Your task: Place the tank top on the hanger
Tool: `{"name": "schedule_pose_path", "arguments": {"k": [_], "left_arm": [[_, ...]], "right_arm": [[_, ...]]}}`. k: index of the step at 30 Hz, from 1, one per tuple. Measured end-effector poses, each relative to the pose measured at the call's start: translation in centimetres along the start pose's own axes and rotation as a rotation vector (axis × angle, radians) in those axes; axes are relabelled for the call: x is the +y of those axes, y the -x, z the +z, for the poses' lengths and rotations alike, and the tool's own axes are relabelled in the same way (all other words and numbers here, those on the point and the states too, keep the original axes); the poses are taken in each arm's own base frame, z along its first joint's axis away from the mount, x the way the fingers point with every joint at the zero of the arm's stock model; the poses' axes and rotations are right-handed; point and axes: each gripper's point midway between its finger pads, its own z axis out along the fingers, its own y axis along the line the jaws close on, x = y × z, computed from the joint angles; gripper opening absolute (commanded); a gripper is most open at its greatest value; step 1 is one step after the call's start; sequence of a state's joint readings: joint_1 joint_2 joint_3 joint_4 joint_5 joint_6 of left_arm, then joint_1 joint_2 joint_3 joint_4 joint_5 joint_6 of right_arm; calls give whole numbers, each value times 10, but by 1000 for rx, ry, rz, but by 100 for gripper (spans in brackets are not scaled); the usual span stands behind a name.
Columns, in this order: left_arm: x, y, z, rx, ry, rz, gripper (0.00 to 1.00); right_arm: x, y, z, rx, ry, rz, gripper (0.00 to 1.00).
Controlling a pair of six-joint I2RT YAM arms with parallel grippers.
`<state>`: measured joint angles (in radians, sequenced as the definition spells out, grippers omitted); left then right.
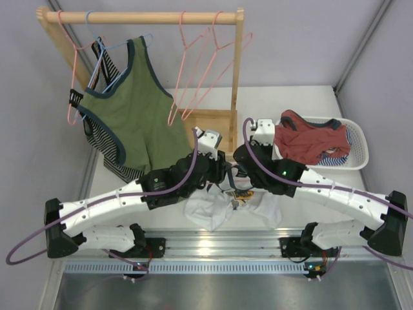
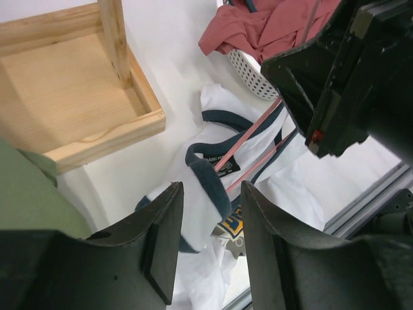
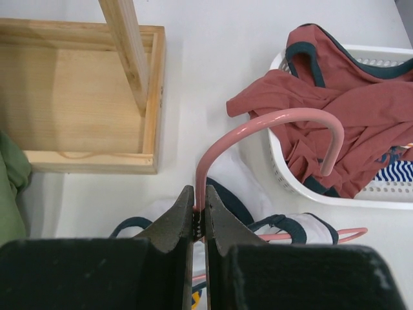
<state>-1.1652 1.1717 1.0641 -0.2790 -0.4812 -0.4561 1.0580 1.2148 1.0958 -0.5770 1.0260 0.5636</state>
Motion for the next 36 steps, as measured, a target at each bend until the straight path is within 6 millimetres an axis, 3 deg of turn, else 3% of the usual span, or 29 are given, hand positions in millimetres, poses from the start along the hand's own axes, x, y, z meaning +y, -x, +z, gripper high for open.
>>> {"name": "schedule_pose_path", "arguments": {"k": [7, 16, 25, 36], "left_arm": [[13, -1, -25, -7, -73, 128, 51], [49, -31, -4, 105, -143, 139, 52], [15, -39, 0, 137, -356, 148, 52], [12, -56, 19, 181, -371, 169, 51]], "right_arm": [[-3, 8, -7, -9, 31, 9, 0], [-2, 9, -9, -4, 54, 2, 0], [-1, 8, -9, -1, 62, 3, 0], [-1, 8, -10, 1, 67, -16, 0]]}}
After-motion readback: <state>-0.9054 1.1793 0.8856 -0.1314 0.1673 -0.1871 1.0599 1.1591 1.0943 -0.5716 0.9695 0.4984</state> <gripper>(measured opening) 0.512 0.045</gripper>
